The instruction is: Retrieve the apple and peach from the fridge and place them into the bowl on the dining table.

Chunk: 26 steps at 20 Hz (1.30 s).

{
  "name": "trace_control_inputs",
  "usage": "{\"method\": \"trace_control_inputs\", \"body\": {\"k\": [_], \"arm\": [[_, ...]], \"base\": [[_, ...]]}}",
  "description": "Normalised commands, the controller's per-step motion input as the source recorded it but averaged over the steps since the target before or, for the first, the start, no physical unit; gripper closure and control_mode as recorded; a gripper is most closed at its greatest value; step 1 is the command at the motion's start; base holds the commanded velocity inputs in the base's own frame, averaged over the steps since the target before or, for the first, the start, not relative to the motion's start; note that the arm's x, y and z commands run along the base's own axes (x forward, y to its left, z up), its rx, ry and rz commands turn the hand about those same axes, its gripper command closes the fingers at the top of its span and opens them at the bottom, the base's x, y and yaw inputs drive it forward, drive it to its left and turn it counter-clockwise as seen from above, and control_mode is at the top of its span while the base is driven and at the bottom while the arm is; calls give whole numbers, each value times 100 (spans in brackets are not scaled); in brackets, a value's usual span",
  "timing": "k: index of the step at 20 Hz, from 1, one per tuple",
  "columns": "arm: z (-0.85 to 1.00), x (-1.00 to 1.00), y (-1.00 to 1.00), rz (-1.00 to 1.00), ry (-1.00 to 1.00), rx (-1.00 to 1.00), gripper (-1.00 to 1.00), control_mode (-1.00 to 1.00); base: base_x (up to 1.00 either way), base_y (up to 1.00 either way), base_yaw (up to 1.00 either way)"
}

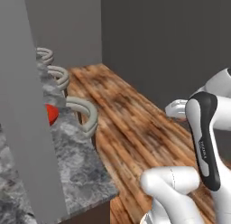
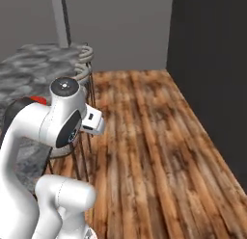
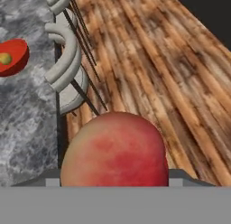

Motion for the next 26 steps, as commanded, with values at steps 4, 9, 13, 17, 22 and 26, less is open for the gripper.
{"method": "trace_control_inputs", "body": {"k": [4, 9, 13, 17, 22, 26], "arm": [[0, 0, 0, 0, 0, 0, 100, 100], [0, 0, 0, 0, 0, 0, 100, 100], [0, 0, 0, 0, 0, 0, 100, 100], [0, 0, 0, 0, 0, 0, 100, 100], [0, 0, 0, 0, 0, 0, 100, 100], [0, 0, 0, 0, 0, 0, 100, 100]], "base": [[100, 0, 73], [100, 0, 69], [100, 0, 67], [100, 0, 62], [100, 0, 53], [100, -1, 45]]}}
